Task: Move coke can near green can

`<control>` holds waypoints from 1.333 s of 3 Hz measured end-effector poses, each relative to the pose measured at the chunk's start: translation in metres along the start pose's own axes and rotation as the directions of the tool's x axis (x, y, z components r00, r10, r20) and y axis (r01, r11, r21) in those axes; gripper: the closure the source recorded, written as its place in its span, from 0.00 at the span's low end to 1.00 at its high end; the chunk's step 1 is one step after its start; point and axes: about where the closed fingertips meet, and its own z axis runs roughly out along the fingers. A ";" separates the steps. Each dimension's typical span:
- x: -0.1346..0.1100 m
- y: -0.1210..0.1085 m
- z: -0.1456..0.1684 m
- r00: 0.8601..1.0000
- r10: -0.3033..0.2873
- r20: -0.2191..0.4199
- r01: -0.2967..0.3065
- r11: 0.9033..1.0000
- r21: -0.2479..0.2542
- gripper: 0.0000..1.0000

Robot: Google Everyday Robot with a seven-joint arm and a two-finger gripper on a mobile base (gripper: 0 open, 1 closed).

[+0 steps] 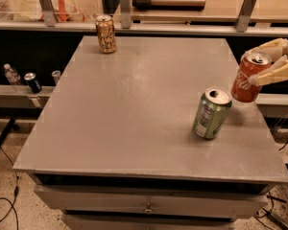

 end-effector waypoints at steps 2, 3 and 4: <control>0.010 0.025 -0.001 1.000 -0.022 0.009 0.023 0.999 -0.028 1.00; 0.016 0.035 -0.002 1.000 -0.029 0.006 0.029 0.999 -0.036 1.00; 0.022 0.045 -0.003 1.000 -0.031 -0.004 0.031 0.999 -0.044 1.00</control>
Offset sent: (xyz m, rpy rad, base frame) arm -0.0816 -0.0118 -0.0287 -0.0268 0.0524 0.1740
